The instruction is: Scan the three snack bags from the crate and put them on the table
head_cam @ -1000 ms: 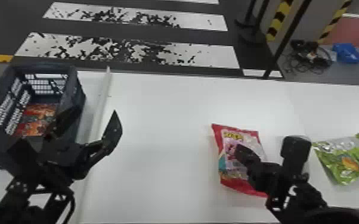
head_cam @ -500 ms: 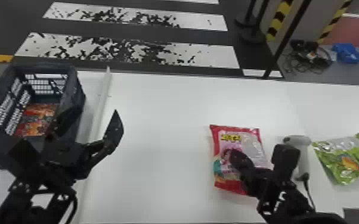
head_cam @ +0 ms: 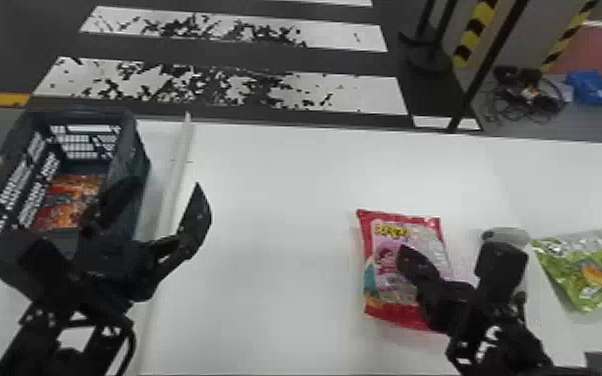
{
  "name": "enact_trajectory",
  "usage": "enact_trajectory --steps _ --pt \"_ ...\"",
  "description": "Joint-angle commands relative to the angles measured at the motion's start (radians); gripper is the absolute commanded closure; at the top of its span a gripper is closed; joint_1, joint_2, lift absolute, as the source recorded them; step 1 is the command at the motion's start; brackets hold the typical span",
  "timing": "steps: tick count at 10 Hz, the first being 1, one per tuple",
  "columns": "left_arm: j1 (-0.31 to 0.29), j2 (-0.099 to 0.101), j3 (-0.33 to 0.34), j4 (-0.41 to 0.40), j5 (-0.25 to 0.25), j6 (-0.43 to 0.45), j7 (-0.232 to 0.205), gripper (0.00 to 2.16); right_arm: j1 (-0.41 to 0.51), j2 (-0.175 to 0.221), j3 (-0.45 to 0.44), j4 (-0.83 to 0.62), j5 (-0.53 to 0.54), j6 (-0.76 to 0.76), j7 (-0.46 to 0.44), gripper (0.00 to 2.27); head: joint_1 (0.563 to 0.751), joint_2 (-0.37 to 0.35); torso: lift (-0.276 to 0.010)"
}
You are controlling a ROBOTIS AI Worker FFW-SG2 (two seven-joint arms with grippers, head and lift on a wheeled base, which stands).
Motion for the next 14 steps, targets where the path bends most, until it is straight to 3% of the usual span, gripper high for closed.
enact_trajectory --steps 1,2,6,8,10,14 --pt "-0.002 -0.003 -0.008 -0.004 0.0 -0.007 0.003 0.03 0.048 0.0 -0.062 -0.173 -0.031 0.11 0.009 0.82 0.695 -0.092 -0.094" --pt "-0.005 -0.003 -0.014 -0.004 0.0 -0.01 0.003 0.03 0.06 0.0 -0.104 -0.249 -0.031 0.168 0.007 0.0 0.695 -0.098 -0.094" --pt "-0.003 -0.003 -0.015 0.007 -0.001 -0.044 0.007 0.03 0.058 -0.014 -0.274 -0.245 -0.028 0.224 0.056 0.06 0.695 -0.19 -0.094" --pt "0.001 -0.003 -0.02 0.01 -0.001 -0.059 0.027 0.03 0.054 -0.043 -0.324 -0.176 -0.005 0.193 0.072 0.06 0.695 -0.25 -0.094" --pt "0.003 -0.003 -0.02 0.029 -0.001 -0.084 0.036 0.03 0.041 -0.077 -0.354 -0.093 -0.002 0.168 0.073 0.08 0.695 -0.312 -0.094" --pt "0.006 -0.003 -0.02 0.03 -0.001 -0.081 0.038 0.03 -0.117 -0.132 -0.349 0.17 0.008 0.147 0.134 0.08 0.695 -0.35 -0.094"
